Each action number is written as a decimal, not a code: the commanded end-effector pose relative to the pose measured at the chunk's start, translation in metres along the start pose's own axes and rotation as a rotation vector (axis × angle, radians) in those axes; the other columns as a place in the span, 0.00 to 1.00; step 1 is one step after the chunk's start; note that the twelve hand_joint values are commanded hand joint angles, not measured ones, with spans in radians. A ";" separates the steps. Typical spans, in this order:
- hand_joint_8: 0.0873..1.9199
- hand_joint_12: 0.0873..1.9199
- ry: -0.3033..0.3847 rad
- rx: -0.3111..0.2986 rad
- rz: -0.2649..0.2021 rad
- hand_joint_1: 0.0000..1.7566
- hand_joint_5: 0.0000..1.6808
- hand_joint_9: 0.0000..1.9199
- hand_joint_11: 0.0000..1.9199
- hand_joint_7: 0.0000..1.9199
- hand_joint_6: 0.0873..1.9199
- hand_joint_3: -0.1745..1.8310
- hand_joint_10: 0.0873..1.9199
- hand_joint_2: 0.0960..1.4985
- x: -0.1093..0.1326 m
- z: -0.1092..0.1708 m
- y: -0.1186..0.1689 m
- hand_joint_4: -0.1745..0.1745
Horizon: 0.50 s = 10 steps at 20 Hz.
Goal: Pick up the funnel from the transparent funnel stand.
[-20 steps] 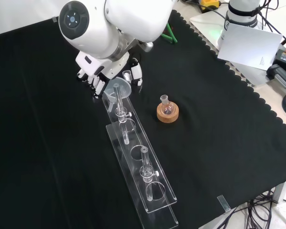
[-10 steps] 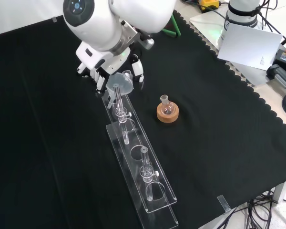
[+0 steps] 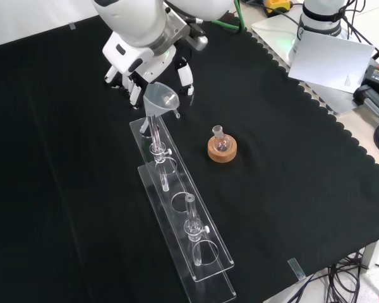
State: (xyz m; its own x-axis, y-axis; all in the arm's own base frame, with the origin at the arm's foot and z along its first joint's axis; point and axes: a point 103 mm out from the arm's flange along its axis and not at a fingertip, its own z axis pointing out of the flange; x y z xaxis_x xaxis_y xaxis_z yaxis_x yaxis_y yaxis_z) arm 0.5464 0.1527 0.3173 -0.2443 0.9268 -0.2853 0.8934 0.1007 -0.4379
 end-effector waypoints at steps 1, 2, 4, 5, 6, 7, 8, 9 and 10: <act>0.17 0.79 0.022 -0.007 -0.008 0.55 0.47 0.53 0.13 0.65 0.30 0.45 0.11 0.29 -0.004 -0.003 -0.009 0.55; 0.17 0.79 0.033 -0.015 -0.008 0.55 0.47 0.53 0.14 0.65 0.30 0.45 0.11 0.29 -0.004 -0.004 -0.014 0.54; 0.17 0.79 0.038 -0.008 -0.017 0.55 0.48 0.54 0.14 0.66 0.31 0.46 0.11 0.29 -0.002 -0.012 -0.033 0.54; 0.17 0.79 0.040 0.004 -0.019 0.54 0.48 0.54 0.14 0.66 0.31 0.46 0.11 0.29 -0.003 -0.014 -0.037 0.54; 0.18 0.79 0.051 0.024 -0.017 0.54 0.48 0.54 0.14 0.66 0.31 0.46 0.11 0.29 -0.005 -0.015 -0.040 0.54; 0.18 0.79 0.046 0.046 -0.012 0.54 0.48 0.55 0.14 0.67 0.31 0.46 0.11 0.29 -0.005 -0.015 -0.041 0.54; 0.18 0.79 0.047 0.055 -0.010 0.54 0.48 0.55 0.14 0.67 0.31 0.46 0.11 0.29 -0.006 -0.015 -0.042 0.53; 0.18 0.79 0.043 0.063 -0.010 0.54 0.48 0.55 0.14 0.67 0.31 0.46 0.11 0.29 -0.007 -0.014 -0.045 0.53; 0.18 0.79 0.044 0.067 -0.010 0.54 0.48 0.55 0.14 0.67 0.31 0.46 0.11 0.29 -0.008 -0.013 -0.047 0.53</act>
State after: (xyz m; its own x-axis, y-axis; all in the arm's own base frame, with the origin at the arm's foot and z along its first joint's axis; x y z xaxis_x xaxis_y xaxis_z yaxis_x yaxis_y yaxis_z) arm 0.5201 0.1481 0.3499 -0.2364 0.9390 -0.2496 0.8826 0.1002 -0.4593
